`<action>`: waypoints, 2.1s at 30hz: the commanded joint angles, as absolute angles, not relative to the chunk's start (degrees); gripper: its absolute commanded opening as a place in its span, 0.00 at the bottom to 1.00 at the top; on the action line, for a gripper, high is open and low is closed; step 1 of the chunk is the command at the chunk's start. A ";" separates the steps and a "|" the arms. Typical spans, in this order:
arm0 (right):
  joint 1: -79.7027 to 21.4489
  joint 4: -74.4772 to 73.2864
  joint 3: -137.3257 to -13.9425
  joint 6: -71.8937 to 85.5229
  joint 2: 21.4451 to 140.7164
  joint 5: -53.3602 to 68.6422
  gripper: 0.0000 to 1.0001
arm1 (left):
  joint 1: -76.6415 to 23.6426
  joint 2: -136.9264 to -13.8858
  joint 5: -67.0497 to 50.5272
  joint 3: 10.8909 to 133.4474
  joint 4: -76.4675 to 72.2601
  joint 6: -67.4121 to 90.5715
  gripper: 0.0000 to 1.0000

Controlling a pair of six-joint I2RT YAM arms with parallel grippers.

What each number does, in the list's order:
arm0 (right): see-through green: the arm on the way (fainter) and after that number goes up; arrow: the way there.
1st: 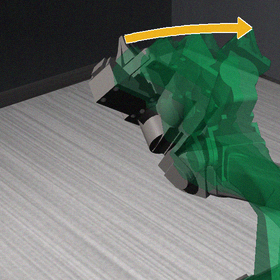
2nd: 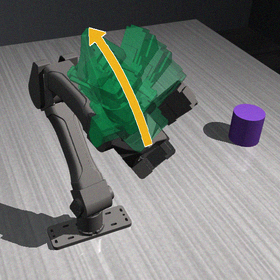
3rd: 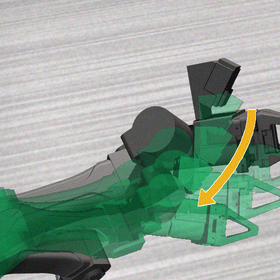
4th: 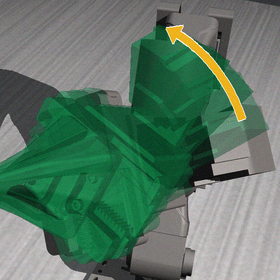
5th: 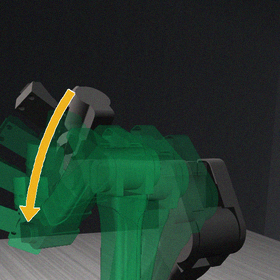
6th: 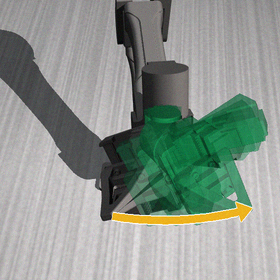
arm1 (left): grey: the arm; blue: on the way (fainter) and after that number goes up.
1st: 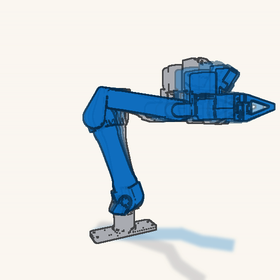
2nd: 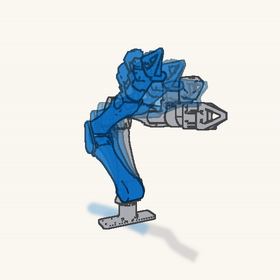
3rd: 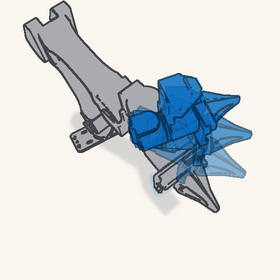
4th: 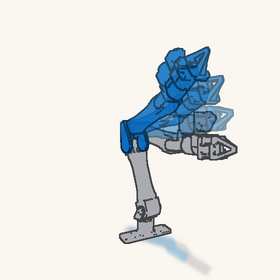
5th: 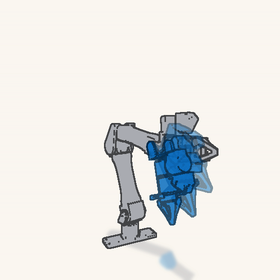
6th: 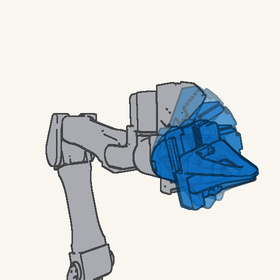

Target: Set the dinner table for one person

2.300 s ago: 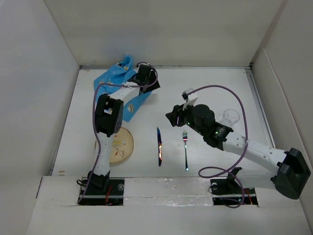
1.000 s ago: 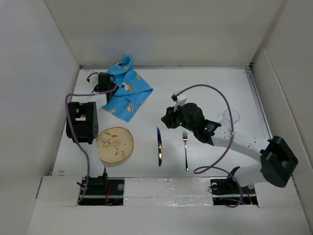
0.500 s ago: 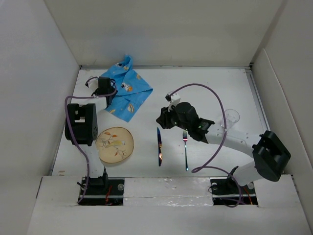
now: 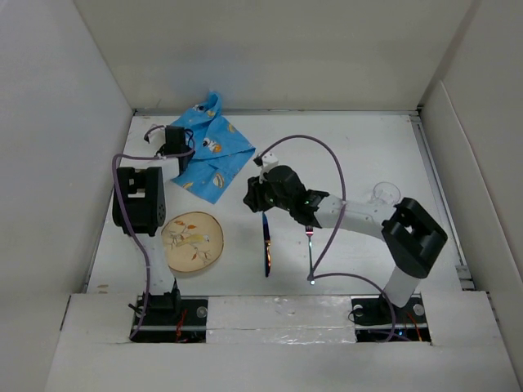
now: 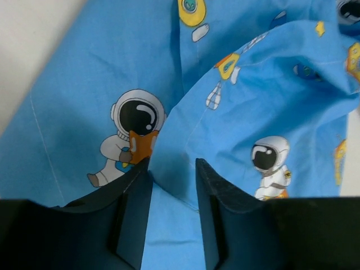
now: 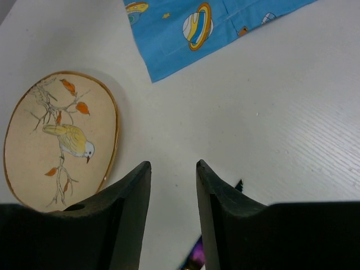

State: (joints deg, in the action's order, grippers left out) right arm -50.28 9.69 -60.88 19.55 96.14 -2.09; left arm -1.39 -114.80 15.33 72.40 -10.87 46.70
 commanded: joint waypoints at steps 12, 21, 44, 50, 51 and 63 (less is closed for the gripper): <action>-51.68 0.27 -92.52 25.48 125.57 -5.00 0.61 | -1.14 -107.86 12.14 75.68 -12.65 44.12 0.00; -53.61 -9.13 -103.79 27.86 134.29 -13.52 0.62 | -1.14 -100.81 7.47 78.31 -13.19 44.74 0.00; -58.01 -33.57 -120.23 27.77 145.19 -21.10 0.29 | -1.14 -96.33 2.81 77.34 -17.23 46.41 0.00; -57.48 -31.56 -115.85 29.79 141.26 -22.76 0.16 | -1.14 -96.94 3.43 77.78 -16.70 45.62 0.00; -56.96 -31.29 -115.23 30.14 140.28 -23.63 0.23 | -1.14 -96.94 3.17 77.70 -16.96 45.70 0.00; -58.01 -27.69 -113.99 29.62 138.24 -19.17 0.60 | -2.20 -97.12 3.69 77.34 -17.31 45.53 0.00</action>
State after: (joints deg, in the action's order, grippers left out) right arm -57.39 -26.59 -112.25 29.19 136.64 -21.98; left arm -1.72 -100.20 3.46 76.97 -14.20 45.95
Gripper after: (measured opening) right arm 0.598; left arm 0.007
